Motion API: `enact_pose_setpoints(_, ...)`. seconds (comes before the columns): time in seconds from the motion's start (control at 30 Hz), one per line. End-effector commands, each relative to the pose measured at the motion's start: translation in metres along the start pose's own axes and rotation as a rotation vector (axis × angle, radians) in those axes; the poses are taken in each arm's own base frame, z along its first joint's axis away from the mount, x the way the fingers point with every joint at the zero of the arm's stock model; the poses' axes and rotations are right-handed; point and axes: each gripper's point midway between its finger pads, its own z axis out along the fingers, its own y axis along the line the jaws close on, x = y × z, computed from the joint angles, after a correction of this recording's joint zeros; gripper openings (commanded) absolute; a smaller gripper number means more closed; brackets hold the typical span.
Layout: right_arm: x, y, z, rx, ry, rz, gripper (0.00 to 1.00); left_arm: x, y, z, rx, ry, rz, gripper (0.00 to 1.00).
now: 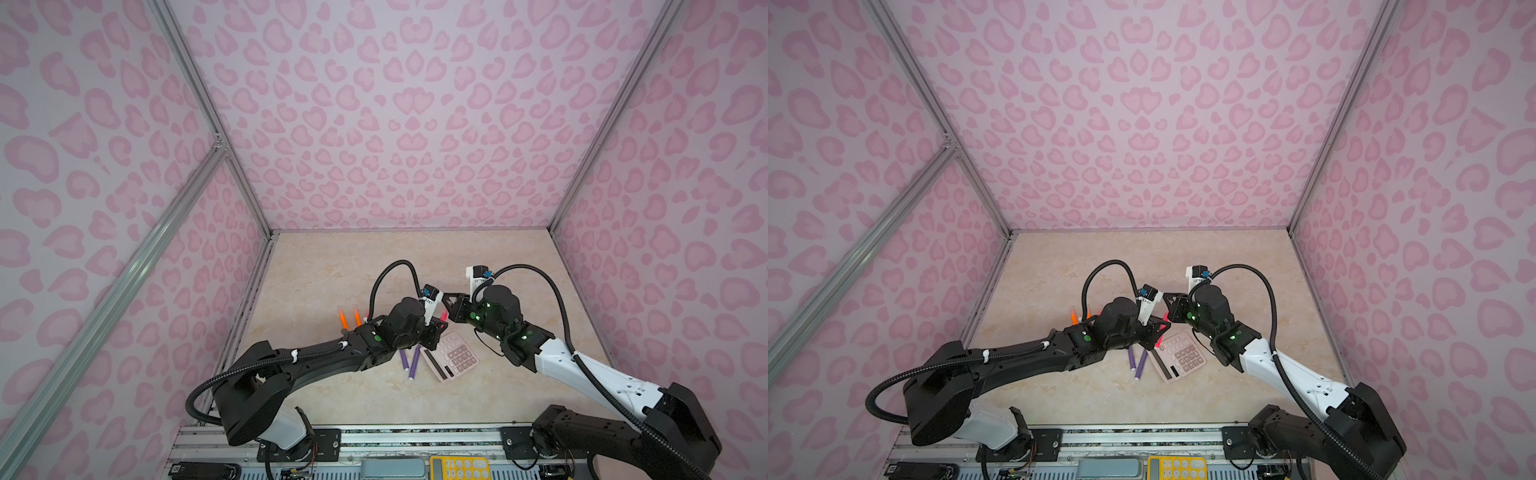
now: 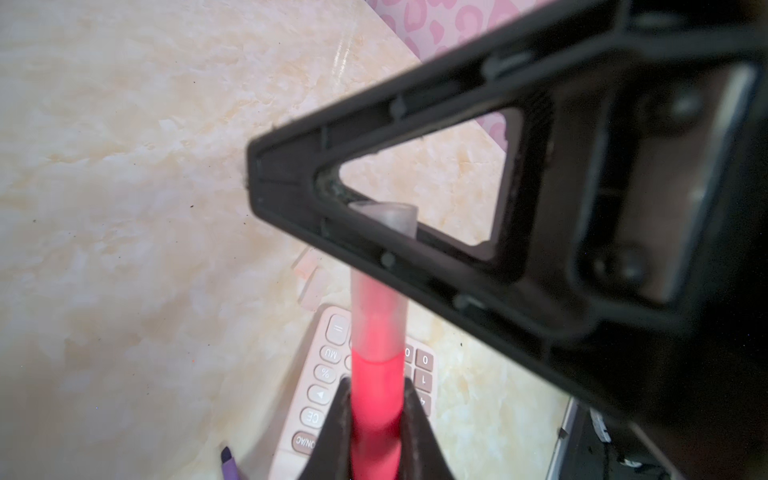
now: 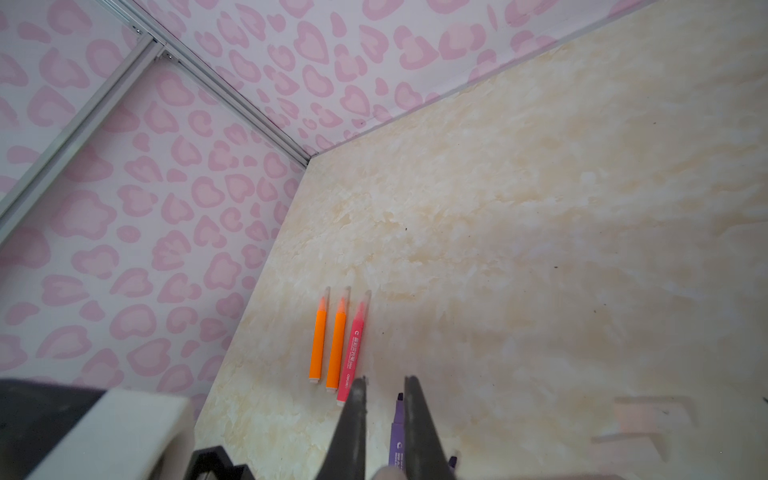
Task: Insert the pens into the pen caps
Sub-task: 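Press the right gripper down on the capped pink marker tip while the left holds, then open and withdraw the right gripper while the left lowers the capped marker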
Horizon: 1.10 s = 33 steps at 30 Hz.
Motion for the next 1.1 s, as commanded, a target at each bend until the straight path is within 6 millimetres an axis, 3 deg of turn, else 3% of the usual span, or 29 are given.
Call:
enact_pose_setpoints(0.0,0.015,0.006,0.002,-0.041,0.032,-0.019,0.00,-0.023,0.015,-0.008,-0.002,-0.091,-0.100,0.03)
enact_pose_setpoints(0.33,0.056,0.017,0.021,-0.043,0.111,-0.021,0.00,-0.030,0.032,-0.020,-0.037,-0.134,-0.128,0.03)
enact_pose_setpoints(0.6,0.071,0.014,0.019,0.021,0.105,-0.042,0.00,-0.033,0.065,-0.031,-0.149,-0.159,-0.185,0.03)
enact_pose_setpoints(1.07,0.101,0.020,0.025,0.048,0.175,-0.025,0.00,-0.034,0.089,-0.046,-0.301,-0.182,-0.180,0.03)
